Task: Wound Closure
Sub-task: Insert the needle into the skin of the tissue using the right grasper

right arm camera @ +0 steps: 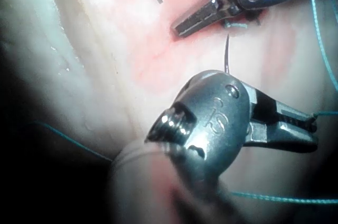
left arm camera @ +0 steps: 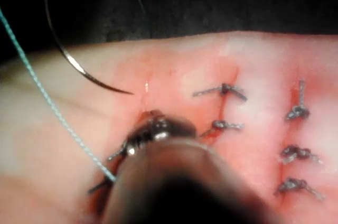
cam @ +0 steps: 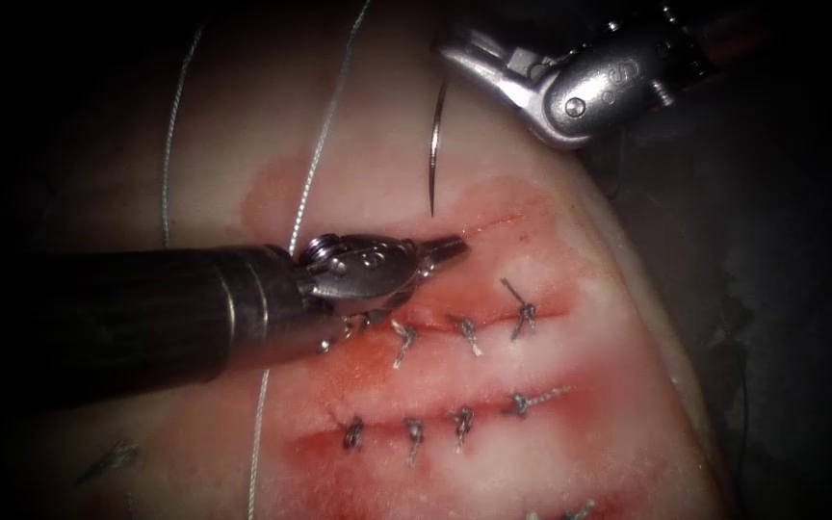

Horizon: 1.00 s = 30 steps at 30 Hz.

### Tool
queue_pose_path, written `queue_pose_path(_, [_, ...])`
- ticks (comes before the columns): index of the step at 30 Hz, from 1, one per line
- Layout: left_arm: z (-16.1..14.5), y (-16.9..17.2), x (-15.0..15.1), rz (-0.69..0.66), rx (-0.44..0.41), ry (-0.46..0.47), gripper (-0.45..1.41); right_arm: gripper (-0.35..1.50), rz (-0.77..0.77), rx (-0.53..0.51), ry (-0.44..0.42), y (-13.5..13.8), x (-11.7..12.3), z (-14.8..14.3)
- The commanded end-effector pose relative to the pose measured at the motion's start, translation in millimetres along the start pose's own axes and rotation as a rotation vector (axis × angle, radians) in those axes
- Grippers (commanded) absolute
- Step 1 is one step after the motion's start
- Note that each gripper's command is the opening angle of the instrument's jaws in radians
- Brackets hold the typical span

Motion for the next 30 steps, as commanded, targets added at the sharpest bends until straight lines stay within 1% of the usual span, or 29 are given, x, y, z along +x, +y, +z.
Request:
queue_pose_path(1, [0.8,-0.1,-0.4,0.004,-0.003,0.0,-0.45,-0.35,-0.013,-0.001,-0.006,0.5,0.2,0.7])
queue_pose_path(4, [0.8,-0.3,-0.1,0.027,-0.032,0.03,-0.45,-0.35,-0.043,-0.016,-0.02,0.8,0.1,0.9])
queue_pose_path(6, [0.8,-0.5,0.5,0.039,-0.034,0.044,-0.45,-0.35,-0.055,-0.024,-0.029,0.8,0.1,0.9])
queue_pose_path(11, [0.4,-1.2,0.4,0.036,-0.027,0.046,-0.45,-0.35,-0.082,-0.037,-0.047,1.2,0.5,0.8])
queue_pose_path(13, [0.3,-1.3,0.1,0.039,-0.027,0.048,-0.45,-0.35,-0.108,-0.053,-0.071,1.9,1.5,0.5])
queue_pose_path(15, [0.2,-1.3,0.1,0.038,-0.027,0.048,-0.45,-0.35,-0.141,-0.062,-0.085,2.2,1.9,0.4])
queue_pose_path(23, [0.2,-1.1,-0.2,0.032,-0.032,0.049,-0.45,-0.35,-0.263,-0.061,-0.091,2.6,2.2,0.6])
queue_pose_path(30, [0.3,-1.2,0.2,0.029,-0.04,0.047,-0.45,-0.35,-0.29,-0.071,-0.11,3.2,2.5,0.6])
